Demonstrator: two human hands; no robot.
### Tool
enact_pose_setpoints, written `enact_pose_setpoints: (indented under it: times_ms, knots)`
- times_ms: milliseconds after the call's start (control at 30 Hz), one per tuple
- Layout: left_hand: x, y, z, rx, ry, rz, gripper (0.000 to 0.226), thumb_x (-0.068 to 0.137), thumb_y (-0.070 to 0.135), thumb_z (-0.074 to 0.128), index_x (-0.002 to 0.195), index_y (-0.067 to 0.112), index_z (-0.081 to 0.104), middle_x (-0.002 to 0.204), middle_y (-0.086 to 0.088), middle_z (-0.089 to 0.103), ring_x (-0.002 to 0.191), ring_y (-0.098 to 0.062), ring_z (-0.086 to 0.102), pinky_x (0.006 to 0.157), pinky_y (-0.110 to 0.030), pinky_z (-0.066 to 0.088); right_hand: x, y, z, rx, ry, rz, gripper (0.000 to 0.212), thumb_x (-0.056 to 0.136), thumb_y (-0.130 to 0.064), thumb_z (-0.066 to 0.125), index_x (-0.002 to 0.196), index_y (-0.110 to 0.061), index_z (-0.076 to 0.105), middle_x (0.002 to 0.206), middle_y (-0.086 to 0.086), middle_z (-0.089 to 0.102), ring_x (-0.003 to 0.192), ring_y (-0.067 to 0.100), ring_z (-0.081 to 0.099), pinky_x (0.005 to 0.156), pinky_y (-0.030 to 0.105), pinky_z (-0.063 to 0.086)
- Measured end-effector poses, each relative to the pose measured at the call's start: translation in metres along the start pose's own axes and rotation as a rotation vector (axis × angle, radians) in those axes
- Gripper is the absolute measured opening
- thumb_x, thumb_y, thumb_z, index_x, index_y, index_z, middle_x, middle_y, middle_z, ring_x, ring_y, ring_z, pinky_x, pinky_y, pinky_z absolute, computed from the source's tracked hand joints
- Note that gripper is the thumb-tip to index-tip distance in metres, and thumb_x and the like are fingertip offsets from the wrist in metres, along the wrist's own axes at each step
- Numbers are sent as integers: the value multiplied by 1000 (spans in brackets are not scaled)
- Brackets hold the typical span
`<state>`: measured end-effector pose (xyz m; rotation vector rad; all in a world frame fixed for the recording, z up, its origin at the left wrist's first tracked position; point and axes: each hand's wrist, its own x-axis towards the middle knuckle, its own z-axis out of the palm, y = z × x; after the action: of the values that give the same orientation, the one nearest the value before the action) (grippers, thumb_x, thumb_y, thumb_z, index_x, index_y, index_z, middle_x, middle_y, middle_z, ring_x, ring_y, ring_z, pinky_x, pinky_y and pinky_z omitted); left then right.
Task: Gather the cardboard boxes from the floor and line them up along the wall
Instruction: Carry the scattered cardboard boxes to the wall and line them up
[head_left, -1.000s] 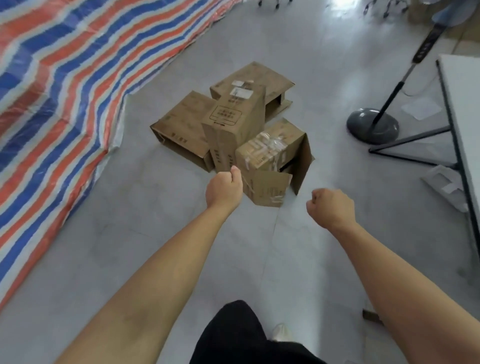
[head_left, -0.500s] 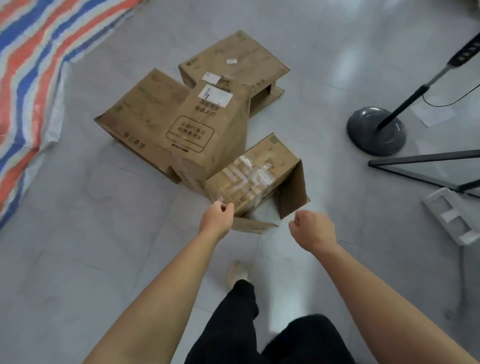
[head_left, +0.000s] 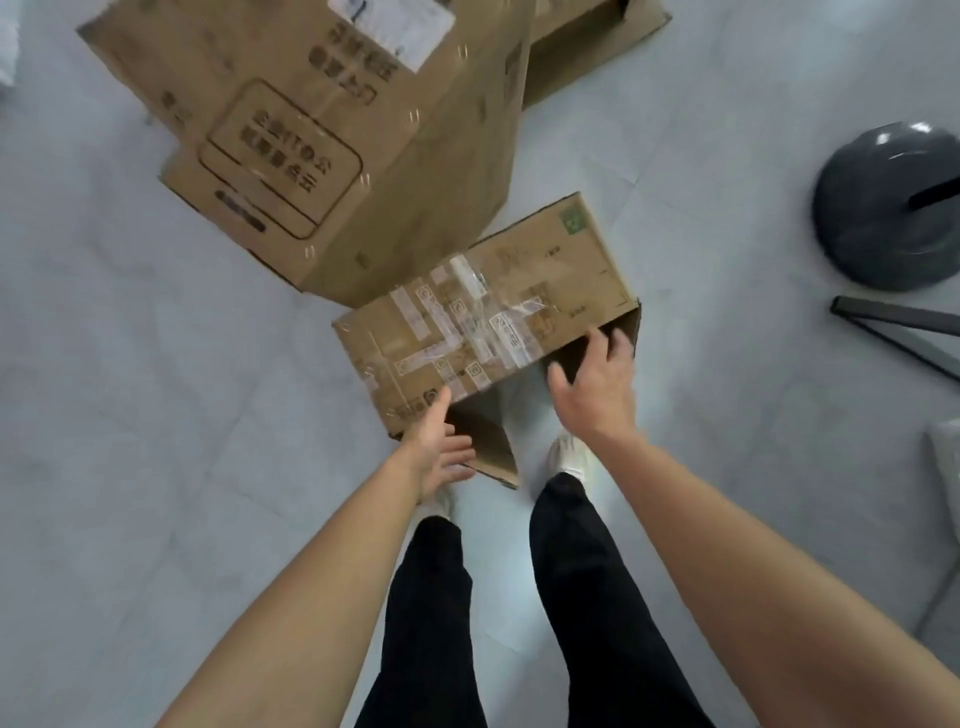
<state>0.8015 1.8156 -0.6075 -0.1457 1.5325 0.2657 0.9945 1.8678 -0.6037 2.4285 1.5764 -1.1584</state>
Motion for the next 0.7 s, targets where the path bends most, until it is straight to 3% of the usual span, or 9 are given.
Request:
enact_pose_setpoints:
  times_ms: [100,200,267,333,400,433,500,600,700]
  knots:
    - [25,-5,25,-348,-28,-39,109,80,80,50,156,9,15,152,-22,37,135,-39,44,101,-54,48,61,-10,-17,-98,50,-127,81,92,-57,56,156,-29,17,165,12,1,152,34,5,123,52,13]
    - [54,2,45,-654,-48,9,108,75,81,55,157,21,18,155,-23,31,141,-41,34,109,-59,37,126,-30,-32,-158,57,-226,98,83,-73,56,158,-37,4,166,12,-9,152,38,-4,121,56,2]
    - [66,7,49,-796,-61,54,101,76,80,55,156,26,23,156,-22,29,144,-41,29,113,-59,33,158,-45,-40,-185,9,-228,109,76,-82,56,158,-40,-4,166,12,-15,152,42,-6,120,59,3]
    - [73,9,53,-921,-74,106,95,79,76,55,154,25,28,154,-20,32,143,-40,30,113,-58,31,180,-54,-42,-197,-70,-226,118,70,-86,59,157,-43,-8,165,12,-20,152,44,1,120,57,15]
    - [79,8,57,-1023,-55,157,89,80,72,60,150,24,34,148,-18,41,138,-40,38,108,-58,36,191,-56,-40,-266,-160,-258,121,62,-89,61,157,-46,0,167,12,-8,148,43,22,115,54,33]
    - [81,8,59,-1060,-54,193,86,80,71,62,148,24,39,144,-17,47,133,-39,44,102,-57,41,193,-57,-39,-298,-180,-283,120,57,-93,61,155,-45,11,163,12,12,141,42,36,110,53,41]
    - [87,6,62,-1123,-56,270,73,81,70,62,138,25,51,134,-15,60,122,-38,54,91,-55,50,192,-56,-33,-305,-165,-293,113,50,-97,59,143,-38,30,132,6,42,120,36,55,97,50,52]
    - [92,-4,60,-1176,-82,308,60,85,71,54,121,25,64,114,-12,73,110,-36,65,87,-52,54,177,-44,-19,-317,-176,-237,112,45,-99,59,132,-34,34,116,3,41,109,34,57,90,48,55]
    - [91,-11,44,-1151,-62,363,69,82,75,54,133,28,58,125,-11,68,114,-37,65,94,-60,50,156,-26,-11,-317,-217,-234,112,44,-98,61,136,-41,33,127,5,42,114,34,56,90,47,55]
